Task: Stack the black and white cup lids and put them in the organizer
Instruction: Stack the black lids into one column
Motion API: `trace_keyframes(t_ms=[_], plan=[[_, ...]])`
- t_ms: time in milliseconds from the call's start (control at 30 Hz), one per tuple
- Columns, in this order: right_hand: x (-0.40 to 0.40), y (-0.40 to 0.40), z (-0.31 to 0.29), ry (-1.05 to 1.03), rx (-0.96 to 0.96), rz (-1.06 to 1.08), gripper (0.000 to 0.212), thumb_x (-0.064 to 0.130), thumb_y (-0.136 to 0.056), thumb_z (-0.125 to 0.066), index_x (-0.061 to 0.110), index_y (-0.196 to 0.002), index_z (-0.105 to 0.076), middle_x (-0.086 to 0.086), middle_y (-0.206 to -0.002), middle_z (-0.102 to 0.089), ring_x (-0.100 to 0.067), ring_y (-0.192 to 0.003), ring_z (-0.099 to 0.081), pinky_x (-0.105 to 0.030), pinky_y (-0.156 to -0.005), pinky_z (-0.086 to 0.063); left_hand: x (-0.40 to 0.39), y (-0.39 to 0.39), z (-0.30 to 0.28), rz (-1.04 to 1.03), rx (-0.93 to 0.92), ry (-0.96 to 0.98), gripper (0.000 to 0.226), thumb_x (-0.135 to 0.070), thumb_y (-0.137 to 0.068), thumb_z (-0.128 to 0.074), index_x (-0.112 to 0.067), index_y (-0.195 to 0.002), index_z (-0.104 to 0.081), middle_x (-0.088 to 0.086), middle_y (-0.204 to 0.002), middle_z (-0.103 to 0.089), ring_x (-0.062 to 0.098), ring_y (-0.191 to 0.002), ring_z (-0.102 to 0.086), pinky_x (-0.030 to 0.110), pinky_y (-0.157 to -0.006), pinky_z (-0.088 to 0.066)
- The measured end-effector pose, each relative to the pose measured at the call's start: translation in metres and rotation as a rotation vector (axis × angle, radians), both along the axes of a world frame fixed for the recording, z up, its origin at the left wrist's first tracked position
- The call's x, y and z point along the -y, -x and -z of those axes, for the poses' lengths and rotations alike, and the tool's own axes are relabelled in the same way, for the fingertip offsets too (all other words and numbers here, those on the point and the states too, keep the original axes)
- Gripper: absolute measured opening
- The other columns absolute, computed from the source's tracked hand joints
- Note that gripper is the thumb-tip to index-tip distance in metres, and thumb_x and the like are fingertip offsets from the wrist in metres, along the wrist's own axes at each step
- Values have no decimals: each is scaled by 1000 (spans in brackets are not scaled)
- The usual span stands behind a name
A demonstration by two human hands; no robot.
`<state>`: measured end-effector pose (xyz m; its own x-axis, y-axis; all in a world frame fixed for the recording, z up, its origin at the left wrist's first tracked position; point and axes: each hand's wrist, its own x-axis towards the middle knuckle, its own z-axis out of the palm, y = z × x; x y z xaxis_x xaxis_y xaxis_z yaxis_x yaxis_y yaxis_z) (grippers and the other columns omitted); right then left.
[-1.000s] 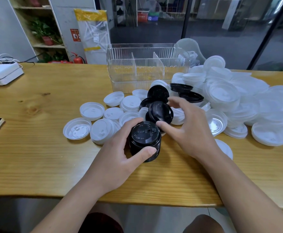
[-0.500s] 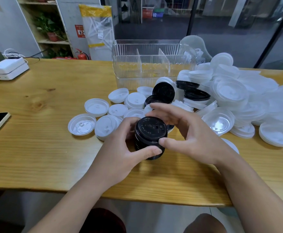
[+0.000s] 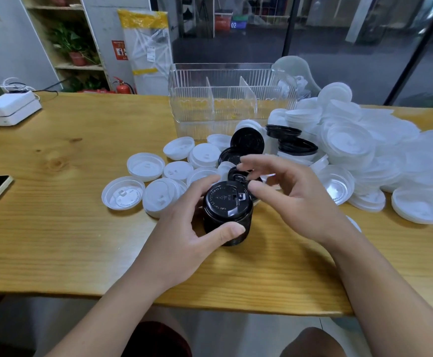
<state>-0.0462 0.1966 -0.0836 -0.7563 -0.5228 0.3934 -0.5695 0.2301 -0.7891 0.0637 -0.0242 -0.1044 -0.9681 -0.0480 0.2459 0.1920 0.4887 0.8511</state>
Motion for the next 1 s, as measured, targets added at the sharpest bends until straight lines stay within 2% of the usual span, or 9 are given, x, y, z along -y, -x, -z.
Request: trace_keyframes(t_ms=[100, 200, 300, 400, 500, 600, 700, 800, 1000], plan=[[-3, 11, 13, -205, -230, 150, 29, 15, -93, -81, 28, -119, -77, 15, -125, -71, -14, -120, -64, -35, -100, -50, -1, 0, -3, 16, -21, 10, 59, -40, -92, -86, -53, -140, -55, -28, -135, -69, 0, -130, -65, 26, -105, -48], [-1, 14, 24, -366, -286, 164, 14, 30, -93, -83, 30, -107, -80, 21, -123, -67, -9, -121, -57, -43, -112, -44, -2, -1, -3, 21, -22, 5, 54, -35, -94, -85, -52, -136, -57, -25, -133, -71, 3, -129, -66, 26, -104, -49], [2, 16, 26, -403, -336, 174, 2, 32, -97, -80, 30, -96, -80, 21, -117, -69, -11, -113, -55, -51, -107, -43, -2, -1, -4, 28, -17, 2, 52, -34, -95, -85, -51, -136, -57, -24, -133, -71, 4, -129, -66, 28, -104, -50], [1, 14, 21, -293, -277, 179, 7, 25, -100, -76, 27, -93, -77, 20, -114, -72, -9, -113, -61, -44, -106, -46, -2, -2, -4, 29, -16, -4, 52, -33, -95, -85, -51, -136, -57, -24, -132, -72, 4, -129, -66, 27, -104, -49], [1, 9, 11, -75, -104, 203, 11, 19, -108, -65, 23, -99, -70, 14, -103, -74, -9, -103, -68, -34, -93, -51, -2, -2, -4, 28, -10, -4, 53, -34, -95, -85, -50, -137, -57, -25, -132, -71, 2, -128, -66, 26, -105, -49], [1, 9, 7, 83, 3, 237, 13, 17, -112, -58, 20, -105, -69, 3, -94, -74, -23, -87, -68, -46, -80, -55, -2, -3, -4, 29, 0, -4, 53, -36, -95, -84, -48, -138, -57, -25, -132, -71, 2, -128, -66, 28, -106, -49], [2, 13, 8, 100, 63, 288, 20, 20, -112, -56, 25, -113, -75, 3, -99, -78, -24, -93, -72, -48, -87, -58, -2, -3, -4, 32, 0, -7, 53, -36, -95, -84, -49, -138, -57, -26, -133, -71, 1, -129, -66, 26, -106, -49], [10, 18, 15, 19, 38, 341, 20, 27, -111, -60, 27, -127, -73, 10, -108, -75, -12, -96, -71, -38, -91, -57, -2, -2, -3, 32, -10, -8, 53, -34, -95, -84, -49, -139, -57, -26, -134, -70, 1, -130, -65, 18, -104, -48], [2, 12, 20, -177, -143, 347, 55, 40, -101, -75, 24, -151, -57, 12, -141, -62, -3, -132, -56, -21, -109, -45, -3, -2, -4, 38, -16, -11, 53, -34, -95, -84, -45, -140, -58, -24, -135, -71, 2, -130, -66, 22, -105, -50]])
